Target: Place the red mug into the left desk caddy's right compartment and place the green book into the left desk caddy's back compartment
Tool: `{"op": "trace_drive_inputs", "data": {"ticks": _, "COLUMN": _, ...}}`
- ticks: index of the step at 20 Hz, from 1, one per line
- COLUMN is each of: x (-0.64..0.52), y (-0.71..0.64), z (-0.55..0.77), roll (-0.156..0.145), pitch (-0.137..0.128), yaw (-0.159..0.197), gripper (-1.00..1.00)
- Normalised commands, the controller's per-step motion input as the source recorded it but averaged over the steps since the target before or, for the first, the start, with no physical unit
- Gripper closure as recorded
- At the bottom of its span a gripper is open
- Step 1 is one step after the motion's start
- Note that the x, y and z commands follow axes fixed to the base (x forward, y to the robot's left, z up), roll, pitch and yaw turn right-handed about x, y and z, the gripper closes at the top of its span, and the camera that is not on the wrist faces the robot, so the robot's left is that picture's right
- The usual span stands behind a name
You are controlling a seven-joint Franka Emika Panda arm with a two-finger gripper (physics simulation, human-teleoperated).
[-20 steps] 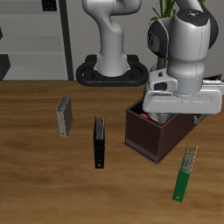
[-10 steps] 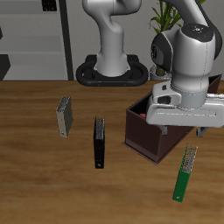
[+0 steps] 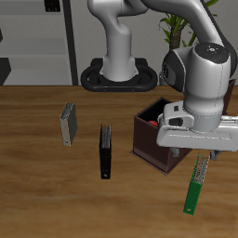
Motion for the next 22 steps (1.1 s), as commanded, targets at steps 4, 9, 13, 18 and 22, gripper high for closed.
{"op": "trace_drive_inputs", "data": {"ticks": 4, "x": 0.17, "y": -0.02, "z": -0.15, "roll": 0.007, "pitch": 0.008, "yaw": -0.004, "gripper": -1.0}}
{"op": "trace_drive_inputs", "data": {"ticks": 9, "x": 0.04, "y": 0.04, "z": -0.24, "roll": -0.001, "pitch": 0.008, "yaw": -0.014, "gripper": -1.0}}
{"op": "trace_drive_inputs", "data": {"ticks": 13, "x": 0.01, "y": 0.08, "z": -0.34, "roll": -0.001, "pitch": 0.033, "yaw": -0.017, "gripper": -1.0}}
{"op": "trace_drive_inputs", "data": {"ticks": 18, "x": 0.04, "y": 0.13, "z": -0.34, "roll": 0.015, "pitch": 0.027, "yaw": -0.015, "gripper": -1.0}}
{"op": "trace_drive_inputs", "data": {"ticks": 22, "x": 0.06, "y": 0.1, "z": -0.47, "roll": 0.014, "pitch": 0.061, "yaw": -0.03, "gripper": -1.0}}
